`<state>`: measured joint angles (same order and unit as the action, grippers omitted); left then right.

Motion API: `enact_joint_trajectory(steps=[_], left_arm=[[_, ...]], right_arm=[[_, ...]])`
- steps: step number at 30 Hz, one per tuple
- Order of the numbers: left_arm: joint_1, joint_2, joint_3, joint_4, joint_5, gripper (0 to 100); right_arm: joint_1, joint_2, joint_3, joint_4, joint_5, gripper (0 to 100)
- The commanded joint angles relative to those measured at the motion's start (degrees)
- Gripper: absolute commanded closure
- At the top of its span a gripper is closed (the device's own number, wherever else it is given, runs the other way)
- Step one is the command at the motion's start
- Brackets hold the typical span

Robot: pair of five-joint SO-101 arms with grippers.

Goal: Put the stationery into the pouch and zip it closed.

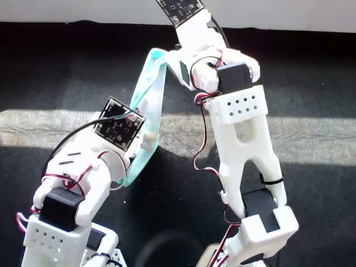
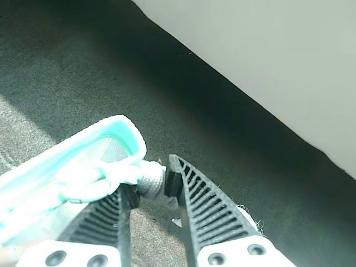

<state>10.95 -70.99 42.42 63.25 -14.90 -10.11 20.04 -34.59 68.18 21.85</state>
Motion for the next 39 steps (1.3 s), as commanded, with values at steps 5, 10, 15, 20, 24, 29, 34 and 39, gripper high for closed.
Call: enact_joint_trajectory(steps=[5, 10, 15, 20, 24, 29, 34, 39], left_arm=[[-2.8, -9.2, 3.9, 5.0, 0.4, 99], [-2.6, -11.1, 4.5, 7.2, 0.4, 99], [-2.8, -11.3, 4.4, 7.4, 0.4, 99], [-2.8, -11.3, 4.3, 7.4, 0.4, 99], [-2.5, -11.3, 4.2, 7.4, 0.4, 99], [-2.6, -11.3, 4.1, 7.0, 0.4, 99], [-2.8, -10.7, 4.1, 1.8, 0.4, 99], [-2.8, -8.6, 3.9, -6.4, 2.7, 99]], right_arm=[[18.3, 10.9, -1.8, -5.6, 0.1, 99.3], [18.4, 15.1, -6.1, -6.2, 0.0, 99.3], [19.6, 19.6, -11.2, -6.1, 0.0, 99.3], [21.8, 23.3, -14.7, -5.6, 0.0, 99.3], [22.3, 23.8, -16.0, -3.8, 0.0, 99.3], [22.4, 23.2, -16.4, -2.4, 0.0, 99.3], [21.5, 20.4, -23.7, 7.3, -0.1, 99.3], [18.9, 17.3, -35.5, 16.4, -0.1, 99.3]])
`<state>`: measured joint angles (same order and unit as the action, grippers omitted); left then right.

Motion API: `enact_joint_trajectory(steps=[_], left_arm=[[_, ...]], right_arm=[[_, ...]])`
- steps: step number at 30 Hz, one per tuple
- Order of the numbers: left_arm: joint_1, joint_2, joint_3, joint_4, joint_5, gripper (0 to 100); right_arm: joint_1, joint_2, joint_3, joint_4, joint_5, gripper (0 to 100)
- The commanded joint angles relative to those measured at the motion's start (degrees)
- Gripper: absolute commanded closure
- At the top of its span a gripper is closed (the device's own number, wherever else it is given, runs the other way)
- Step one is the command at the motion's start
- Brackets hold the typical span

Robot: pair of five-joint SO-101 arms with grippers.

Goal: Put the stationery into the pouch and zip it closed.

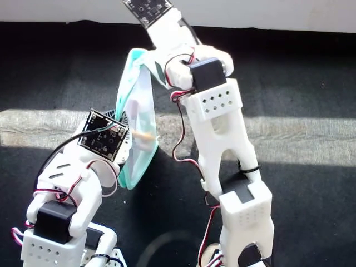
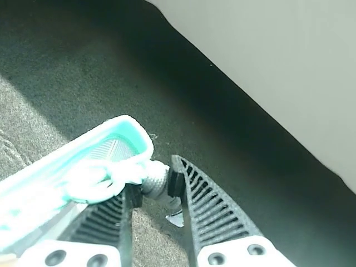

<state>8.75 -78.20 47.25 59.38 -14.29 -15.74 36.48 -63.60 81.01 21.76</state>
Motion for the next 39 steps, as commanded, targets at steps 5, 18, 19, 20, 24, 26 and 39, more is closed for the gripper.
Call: enact_joint_trajectory(steps=[5, 18, 19, 20, 24, 26, 39], left_arm=[[-0.4, 9.5, -7.7, -3.4, 6.9, 99], [-0.4, 36.2, -33.5, -3.0, 14.9, 99], [-0.3, 36.5, -34.1, -3.0, 14.9, 99], [-0.3, 36.6, -34.2, -3.0, 15.1, 99], [-0.2, 37.0, -33.2, -2.9, 15.1, 99], [-0.2, 37.0, -31.9, -2.9, 15.1, 99], [6.3, 36.6, -20.3, 5.5, 14.9, 99]], right_arm=[[22.3, -0.6, -21.0, 15.6, -3.8, 99.3], [18.2, -9.4, -32.6, 20.3, -5.8, 99.3], [17.0, -11.8, -30.4, 20.3, -5.8, 99.3], [16.0, -14.5, -27.9, 20.3, -5.8, 99.3], [11.6, -27.5, -11.0, 20.3, -5.8, 99.3], [9.7, -33.5, 0.7, 20.2, -6.0, 99.3], [5.0, -59.8, 59.7, 4.4, -6.1, 99.3]])
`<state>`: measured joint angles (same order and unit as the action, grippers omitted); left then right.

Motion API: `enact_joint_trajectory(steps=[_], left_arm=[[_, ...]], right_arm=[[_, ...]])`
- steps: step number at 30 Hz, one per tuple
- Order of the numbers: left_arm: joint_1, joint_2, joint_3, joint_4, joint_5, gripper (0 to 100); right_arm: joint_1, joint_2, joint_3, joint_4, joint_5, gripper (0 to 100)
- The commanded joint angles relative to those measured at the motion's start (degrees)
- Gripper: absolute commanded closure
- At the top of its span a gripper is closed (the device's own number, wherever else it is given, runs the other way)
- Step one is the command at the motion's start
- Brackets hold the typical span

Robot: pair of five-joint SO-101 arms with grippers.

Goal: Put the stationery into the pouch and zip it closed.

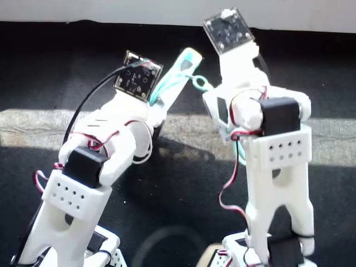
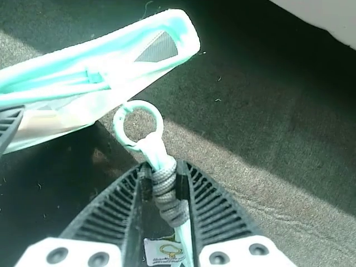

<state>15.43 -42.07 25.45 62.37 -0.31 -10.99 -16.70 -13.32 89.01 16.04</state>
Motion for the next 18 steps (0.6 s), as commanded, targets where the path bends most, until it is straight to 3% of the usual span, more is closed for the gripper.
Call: enact_joint_trajectory(steps=[1, 5, 9, 18], left_arm=[[-0.4, 0.5, 1.9, 3.5, 0.9, 99], [-0.4, 0.4, 1.0, 8.3, 0.9, 98], [0.0, 0.4, -2.7, 12.0, 1.1, 91], [2.6, 0.5, -8.0, 12.1, 1.1, 88]], right_arm=[[0.2, -8.8, 12.4, -4.9, -0.4, 99.3], [0.2, -17.2, 21.0, -9.0, -0.4, 99.3], [-0.3, -21.1, 22.9, -10.6, -0.3, 99.3], [-7.8, -21.1, 22.6, -10.5, -0.3, 99.3]])
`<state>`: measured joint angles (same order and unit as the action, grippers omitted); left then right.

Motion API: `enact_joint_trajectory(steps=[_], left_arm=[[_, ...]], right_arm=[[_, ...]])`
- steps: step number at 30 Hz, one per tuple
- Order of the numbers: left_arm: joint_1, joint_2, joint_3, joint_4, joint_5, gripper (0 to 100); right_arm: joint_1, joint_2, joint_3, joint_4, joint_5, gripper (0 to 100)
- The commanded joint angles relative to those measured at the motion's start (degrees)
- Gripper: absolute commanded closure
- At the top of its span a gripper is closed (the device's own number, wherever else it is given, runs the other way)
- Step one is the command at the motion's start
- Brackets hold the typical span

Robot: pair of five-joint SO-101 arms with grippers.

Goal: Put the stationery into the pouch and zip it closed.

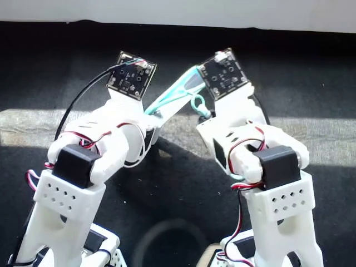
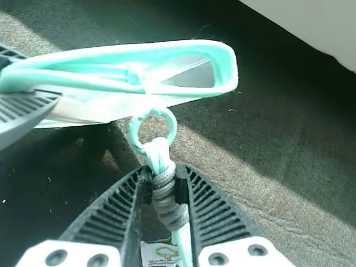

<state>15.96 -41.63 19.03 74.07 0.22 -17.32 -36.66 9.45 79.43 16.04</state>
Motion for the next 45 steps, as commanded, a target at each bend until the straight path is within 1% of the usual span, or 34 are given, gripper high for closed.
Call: enact_joint_trajectory(steps=[1, 8, 11, 15, 18, 20, 26, 30, 36, 45], left_arm=[[3.1, 0.0, -0.9, 0.4, 0.6, 88], [13.8, 0.0, 1.1, 0.4, 0.6, 88], [15.5, 0.0, 1.1, 0.4, 0.6, 88], [15.3, 0.0, 1.1, 0.4, 0.6, 82], [13.3, 0.2, 1.2, 0.3, 0.6, 81], [10.2, 0.3, 1.2, 0.3, 0.6, 81], [-0.2, 0.0, 2.1, 0.7, 0.4, 81], [-3.7, 0.0, 3.6, 0.8, 0.4, 81], [-3.6, 0.0, 2.0, 0.6, 0.4, 81], [4.5, 0.0, -3.9, 0.3, 0.4, 81]], right_arm=[[-1.5, -1.1, -0.1, -0.9, -0.3, 99.3], [-1.7, -1.3, -0.2, -0.9, -0.3, 99.3], [-2.4, -1.7, -0.2, -0.4, -0.3, 99.3], [-5.1, -1.6, -2.4, 1.7, -0.3, 99.3], [-7.4, -1.4, -6.4, 2.9, -0.9, 99.3], [-8.2, -1.0, -9.2, 3.5, -3.1, 99.3], [-8.3, -1.0, -11.5, 3.6, -3.8, 99.3], [-8.8, -1.0, -11.6, 3.6, -3.8, 99.3], [-8.8, -1.0, -11.6, 3.5, -3.9, 99.3], [-8.9, -1.0, -11.6, 3.6, -3.9, 99.3]])
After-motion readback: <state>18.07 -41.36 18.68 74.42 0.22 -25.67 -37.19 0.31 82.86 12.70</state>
